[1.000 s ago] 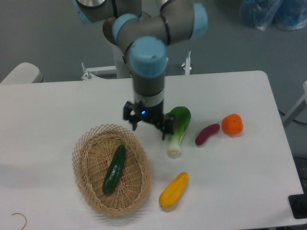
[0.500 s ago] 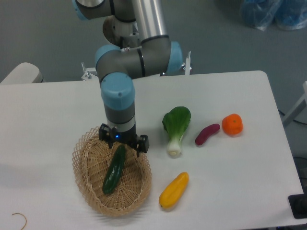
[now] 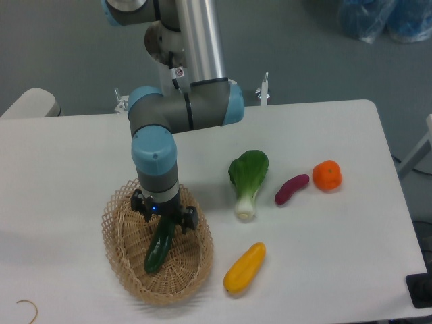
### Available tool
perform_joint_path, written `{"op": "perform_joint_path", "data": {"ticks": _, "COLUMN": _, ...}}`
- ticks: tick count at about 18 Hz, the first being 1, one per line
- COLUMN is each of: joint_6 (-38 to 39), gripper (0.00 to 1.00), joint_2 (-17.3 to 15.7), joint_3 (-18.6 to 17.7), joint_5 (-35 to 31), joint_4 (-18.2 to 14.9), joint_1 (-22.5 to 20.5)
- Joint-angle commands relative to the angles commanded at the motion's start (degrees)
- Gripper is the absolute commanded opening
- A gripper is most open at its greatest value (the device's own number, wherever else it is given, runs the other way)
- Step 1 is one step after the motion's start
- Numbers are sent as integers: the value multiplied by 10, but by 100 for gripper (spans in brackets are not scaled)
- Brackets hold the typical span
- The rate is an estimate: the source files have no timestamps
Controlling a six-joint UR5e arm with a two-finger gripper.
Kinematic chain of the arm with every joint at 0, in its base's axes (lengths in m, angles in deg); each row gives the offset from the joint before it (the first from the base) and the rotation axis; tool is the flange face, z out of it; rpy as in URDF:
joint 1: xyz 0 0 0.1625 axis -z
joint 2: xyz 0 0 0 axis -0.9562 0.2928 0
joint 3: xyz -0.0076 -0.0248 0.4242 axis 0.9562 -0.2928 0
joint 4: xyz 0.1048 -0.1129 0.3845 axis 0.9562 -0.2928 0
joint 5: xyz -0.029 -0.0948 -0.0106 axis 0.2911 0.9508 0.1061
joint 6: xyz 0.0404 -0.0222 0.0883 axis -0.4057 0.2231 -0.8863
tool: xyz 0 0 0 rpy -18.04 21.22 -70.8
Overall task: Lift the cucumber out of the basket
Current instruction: 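Lower the gripper onto the cucumber and close the fingers on it, then lift the gripped cucumber up out of the basket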
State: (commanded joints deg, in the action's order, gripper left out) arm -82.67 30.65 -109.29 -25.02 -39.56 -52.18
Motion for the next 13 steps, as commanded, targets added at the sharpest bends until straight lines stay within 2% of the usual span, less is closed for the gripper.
{"op": "perform_joint_path", "data": {"ticks": 5, "joint_6": 0, "gripper": 100, "joint_2": 2, "joint_3": 0, "joint_5": -1, "joint_4": 1, "joint_1": 1}}
{"op": "perform_joint_path", "data": {"ticks": 6, "joint_6": 0, "gripper": 97, "joint_2": 2, "joint_3": 1, "joint_5": -1, "joint_4": 1, "joint_1": 1}}
{"op": "perform_joint_path", "data": {"ticks": 9, "joint_6": -1, "gripper": 84, "joint_2": 3, "joint_3": 0, "joint_5": -1, "joint_4": 0, "joint_1": 1}}
{"op": "perform_joint_path", "data": {"ticks": 11, "joint_6": -1, "gripper": 65, "joint_2": 3, "joint_3": 0, "joint_5": -2, "joint_4": 0, "joint_1": 1}}
{"op": "perform_joint_path", "data": {"ticks": 13, "joint_6": 0, "gripper": 55, "joint_2": 3, "joint_3": 1, "joint_5": -2, "joint_4": 0, "joint_1": 1}}
